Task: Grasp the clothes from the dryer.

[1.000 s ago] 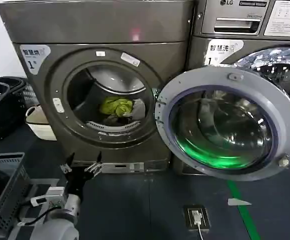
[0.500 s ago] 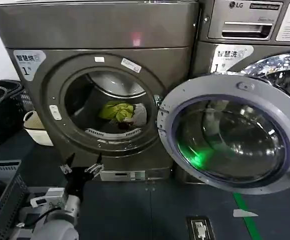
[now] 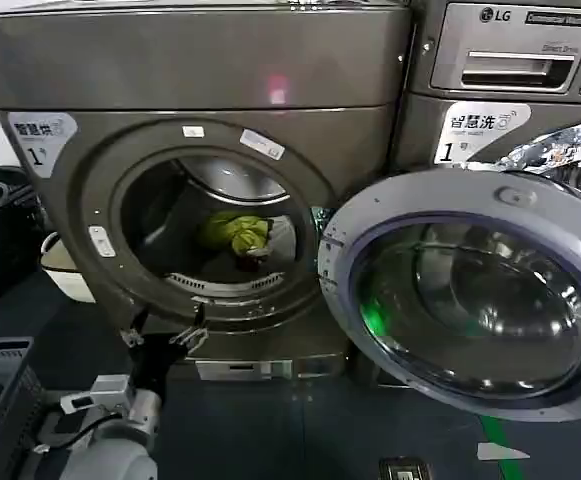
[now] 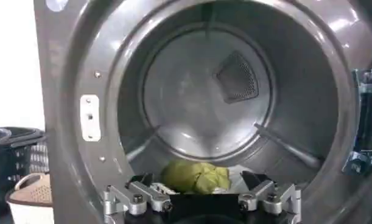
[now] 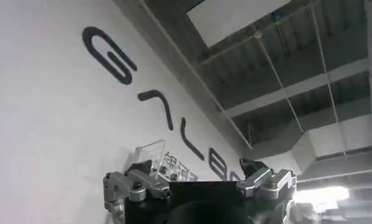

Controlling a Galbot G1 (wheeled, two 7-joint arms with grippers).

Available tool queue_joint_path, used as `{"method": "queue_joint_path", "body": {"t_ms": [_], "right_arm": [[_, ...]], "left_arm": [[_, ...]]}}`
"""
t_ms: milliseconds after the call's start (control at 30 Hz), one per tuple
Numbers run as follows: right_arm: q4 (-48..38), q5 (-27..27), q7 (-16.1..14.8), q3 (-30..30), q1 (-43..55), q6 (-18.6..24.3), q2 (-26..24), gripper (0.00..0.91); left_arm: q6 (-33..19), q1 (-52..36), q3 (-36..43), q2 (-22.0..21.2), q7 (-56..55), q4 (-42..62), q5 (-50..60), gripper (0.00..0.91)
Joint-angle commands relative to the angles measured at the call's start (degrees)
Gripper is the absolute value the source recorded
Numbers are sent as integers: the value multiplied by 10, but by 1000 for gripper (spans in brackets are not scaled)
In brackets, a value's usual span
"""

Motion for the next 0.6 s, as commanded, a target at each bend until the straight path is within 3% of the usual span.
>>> {"method": "queue_joint_path", "body": {"t_ms": [33, 267, 600], "right_arm": [[1, 0, -1, -1, 1, 1, 0, 907], [0, -1, -1, -2, 2, 1, 1, 907], [16, -5, 25, -7, -7, -15, 12, 907]], "left_arm": [[0, -2, 1, 0, 1, 3, 0, 907], [-2, -1, 2, 0, 3, 5, 2, 907], [-23, -54, 16, 20, 17, 40, -7, 907]]}}
